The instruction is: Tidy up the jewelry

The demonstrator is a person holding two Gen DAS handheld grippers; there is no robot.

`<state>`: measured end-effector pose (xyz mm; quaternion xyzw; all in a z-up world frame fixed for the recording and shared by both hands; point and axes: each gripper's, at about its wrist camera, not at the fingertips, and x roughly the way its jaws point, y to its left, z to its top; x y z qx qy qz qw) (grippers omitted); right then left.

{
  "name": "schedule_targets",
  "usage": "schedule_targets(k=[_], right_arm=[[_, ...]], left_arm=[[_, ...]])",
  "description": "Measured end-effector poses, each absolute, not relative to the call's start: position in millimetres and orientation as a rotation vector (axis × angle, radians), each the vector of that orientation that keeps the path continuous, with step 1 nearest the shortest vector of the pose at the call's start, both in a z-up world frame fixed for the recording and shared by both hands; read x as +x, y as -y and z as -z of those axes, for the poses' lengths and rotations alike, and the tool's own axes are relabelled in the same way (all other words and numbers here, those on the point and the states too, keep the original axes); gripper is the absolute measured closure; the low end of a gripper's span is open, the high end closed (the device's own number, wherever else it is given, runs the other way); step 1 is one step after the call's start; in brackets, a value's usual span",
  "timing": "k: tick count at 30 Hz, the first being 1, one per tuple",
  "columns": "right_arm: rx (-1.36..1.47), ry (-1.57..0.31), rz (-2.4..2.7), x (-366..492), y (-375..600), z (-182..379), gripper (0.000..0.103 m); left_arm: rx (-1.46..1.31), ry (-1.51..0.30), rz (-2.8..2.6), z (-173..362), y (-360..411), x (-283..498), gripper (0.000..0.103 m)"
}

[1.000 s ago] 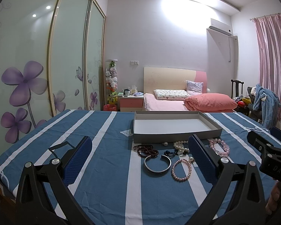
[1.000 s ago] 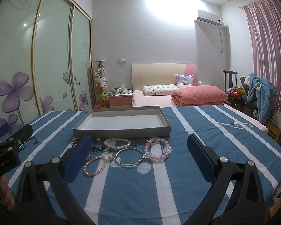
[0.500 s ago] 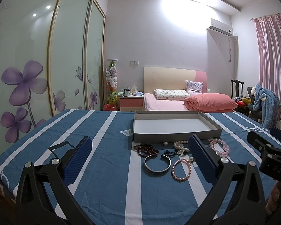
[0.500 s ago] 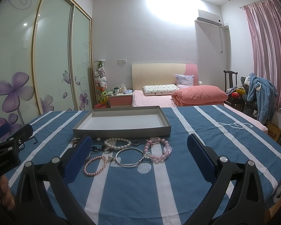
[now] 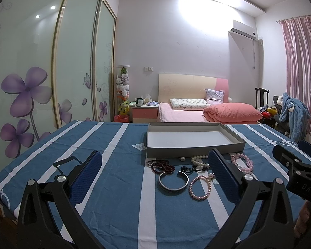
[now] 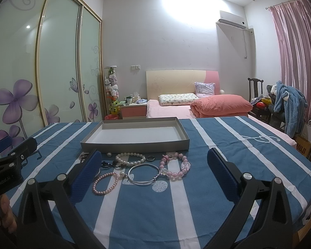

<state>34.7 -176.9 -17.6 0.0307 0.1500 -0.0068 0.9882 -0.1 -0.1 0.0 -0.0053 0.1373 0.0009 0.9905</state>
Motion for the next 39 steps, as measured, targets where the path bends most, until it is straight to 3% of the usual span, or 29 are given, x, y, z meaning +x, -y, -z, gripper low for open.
schedule_targets(k=[39], right_arm=[[0.076,-0.347,0.014,43,182,24,0.004]], left_arm=[[-0.011,-0.327,-0.001,6,2,11,0.002]])
